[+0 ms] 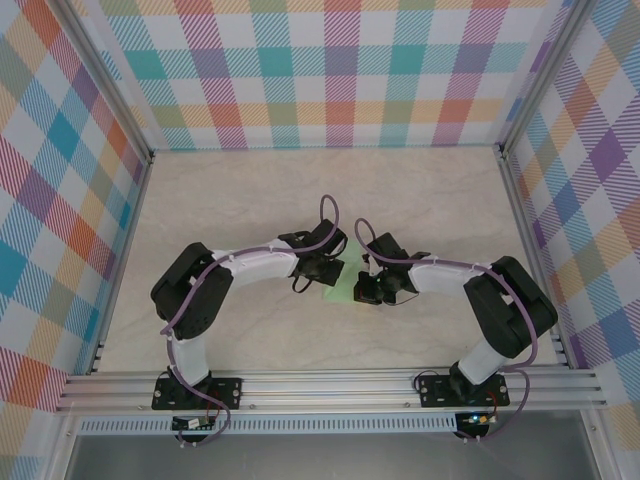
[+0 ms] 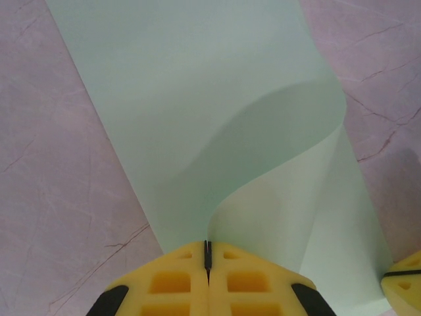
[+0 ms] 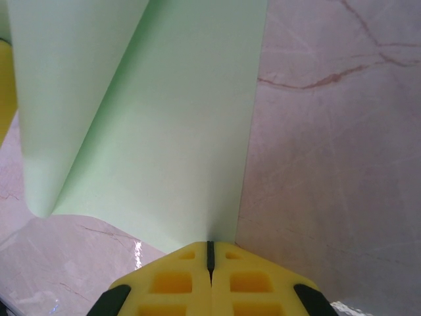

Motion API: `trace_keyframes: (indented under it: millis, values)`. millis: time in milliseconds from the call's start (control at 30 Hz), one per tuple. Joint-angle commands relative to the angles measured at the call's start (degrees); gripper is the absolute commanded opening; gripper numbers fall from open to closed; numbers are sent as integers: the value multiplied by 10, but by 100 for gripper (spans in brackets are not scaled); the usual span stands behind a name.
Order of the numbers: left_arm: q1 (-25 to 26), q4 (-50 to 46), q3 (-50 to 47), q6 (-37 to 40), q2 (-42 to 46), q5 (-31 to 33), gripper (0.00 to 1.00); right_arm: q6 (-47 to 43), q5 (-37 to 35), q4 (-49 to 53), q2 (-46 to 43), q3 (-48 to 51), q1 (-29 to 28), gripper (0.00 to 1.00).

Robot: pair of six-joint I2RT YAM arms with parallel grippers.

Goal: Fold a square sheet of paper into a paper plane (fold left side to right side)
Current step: Fold the triangle a second time at the center of the table.

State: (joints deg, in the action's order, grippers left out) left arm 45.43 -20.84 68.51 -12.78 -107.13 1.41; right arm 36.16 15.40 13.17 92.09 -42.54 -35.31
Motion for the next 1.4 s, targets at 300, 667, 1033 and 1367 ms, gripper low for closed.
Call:
trace_keyframes:
  millis: [300, 667, 1033, 1367]
  values:
    - [-10, -12, 13, 10, -15, 20, 1, -14, -15, 49, 25, 3, -10, 2]
    - [-10, -9, 17, 12, -25, 22, 1, -14, -17, 51, 26, 2, -10, 2]
    - [-10, -9, 20, 12, -35, 15, 1, -16, -17, 53, 26, 1, -10, 2]
    - [-10, -8, 23, 13, -38, 12, 1, -15, -19, 55, 23, 3, -10, 2]
